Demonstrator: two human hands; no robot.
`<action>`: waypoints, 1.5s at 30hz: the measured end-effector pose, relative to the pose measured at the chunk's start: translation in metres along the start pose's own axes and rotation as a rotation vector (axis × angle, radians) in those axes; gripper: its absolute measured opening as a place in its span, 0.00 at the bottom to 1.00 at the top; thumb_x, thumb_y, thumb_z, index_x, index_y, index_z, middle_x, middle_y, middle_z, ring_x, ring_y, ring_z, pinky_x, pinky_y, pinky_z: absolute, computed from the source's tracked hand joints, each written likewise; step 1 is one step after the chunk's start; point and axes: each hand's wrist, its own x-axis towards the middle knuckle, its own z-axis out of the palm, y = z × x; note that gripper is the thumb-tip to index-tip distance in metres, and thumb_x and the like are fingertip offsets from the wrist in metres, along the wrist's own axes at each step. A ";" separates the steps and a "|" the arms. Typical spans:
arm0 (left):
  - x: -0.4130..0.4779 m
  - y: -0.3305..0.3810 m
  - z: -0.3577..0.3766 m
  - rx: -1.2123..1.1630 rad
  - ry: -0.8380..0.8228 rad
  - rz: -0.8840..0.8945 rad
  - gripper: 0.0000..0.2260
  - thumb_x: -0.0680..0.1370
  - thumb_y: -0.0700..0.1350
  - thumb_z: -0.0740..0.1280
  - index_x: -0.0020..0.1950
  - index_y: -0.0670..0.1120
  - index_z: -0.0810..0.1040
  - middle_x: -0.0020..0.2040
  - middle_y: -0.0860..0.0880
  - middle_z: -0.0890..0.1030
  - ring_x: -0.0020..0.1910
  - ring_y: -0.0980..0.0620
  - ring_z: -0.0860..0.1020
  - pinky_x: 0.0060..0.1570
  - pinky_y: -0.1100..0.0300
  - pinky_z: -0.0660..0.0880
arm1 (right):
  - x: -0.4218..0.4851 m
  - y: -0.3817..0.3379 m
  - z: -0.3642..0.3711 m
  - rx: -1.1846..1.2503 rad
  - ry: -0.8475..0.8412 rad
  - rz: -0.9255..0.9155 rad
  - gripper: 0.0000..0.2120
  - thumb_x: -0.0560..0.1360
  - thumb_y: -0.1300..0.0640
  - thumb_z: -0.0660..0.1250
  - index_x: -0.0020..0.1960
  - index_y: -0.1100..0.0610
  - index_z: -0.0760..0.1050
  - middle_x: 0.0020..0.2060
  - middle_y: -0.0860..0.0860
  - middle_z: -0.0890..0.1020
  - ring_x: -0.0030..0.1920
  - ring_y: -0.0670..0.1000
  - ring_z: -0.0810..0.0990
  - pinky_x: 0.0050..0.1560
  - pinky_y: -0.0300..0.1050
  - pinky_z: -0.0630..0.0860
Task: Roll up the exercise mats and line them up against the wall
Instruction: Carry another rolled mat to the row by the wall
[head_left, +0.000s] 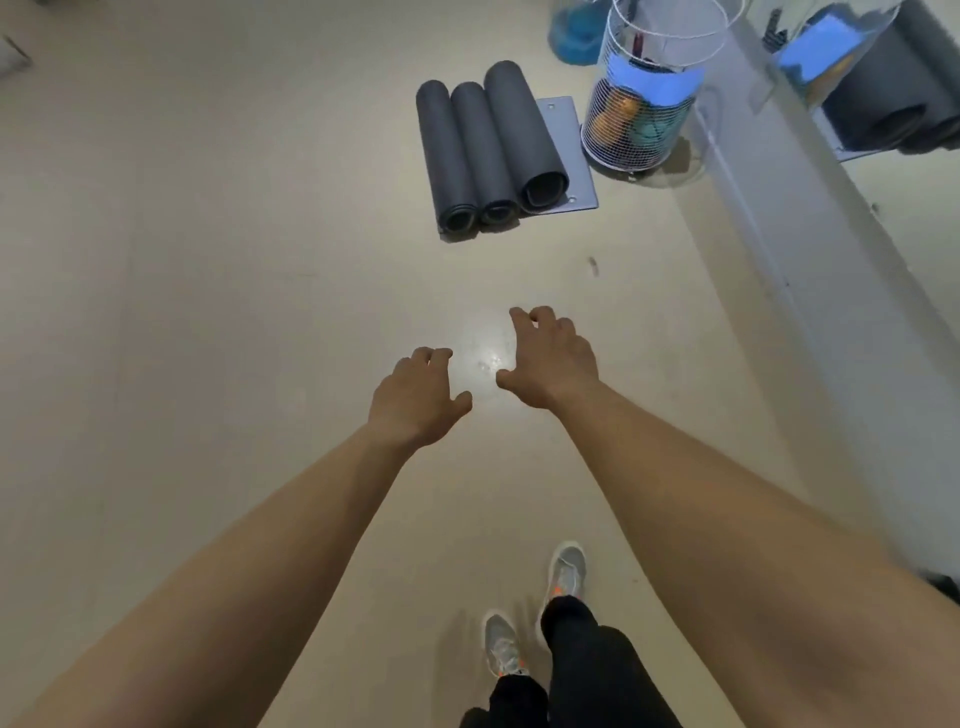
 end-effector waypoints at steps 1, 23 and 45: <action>0.014 -0.013 -0.010 -0.012 0.010 -0.016 0.30 0.82 0.56 0.64 0.82 0.47 0.61 0.80 0.48 0.65 0.76 0.45 0.66 0.65 0.47 0.72 | 0.019 -0.011 -0.004 -0.016 -0.004 -0.013 0.38 0.77 0.44 0.69 0.81 0.52 0.56 0.76 0.54 0.64 0.70 0.60 0.68 0.61 0.53 0.72; 0.483 -0.242 -0.226 -0.020 -0.121 -0.050 0.27 0.83 0.53 0.63 0.80 0.47 0.63 0.78 0.47 0.65 0.73 0.45 0.68 0.61 0.48 0.74 | 0.522 -0.168 -0.095 0.101 -0.176 0.190 0.32 0.76 0.48 0.70 0.76 0.51 0.63 0.71 0.55 0.67 0.67 0.59 0.69 0.55 0.50 0.70; 1.115 -0.277 -0.291 0.263 -0.497 0.215 0.25 0.83 0.54 0.64 0.78 0.47 0.67 0.74 0.47 0.70 0.69 0.46 0.74 0.64 0.54 0.70 | 1.023 -0.175 -0.061 0.810 -0.154 0.911 0.32 0.78 0.45 0.68 0.75 0.58 0.62 0.72 0.59 0.67 0.70 0.63 0.68 0.64 0.58 0.72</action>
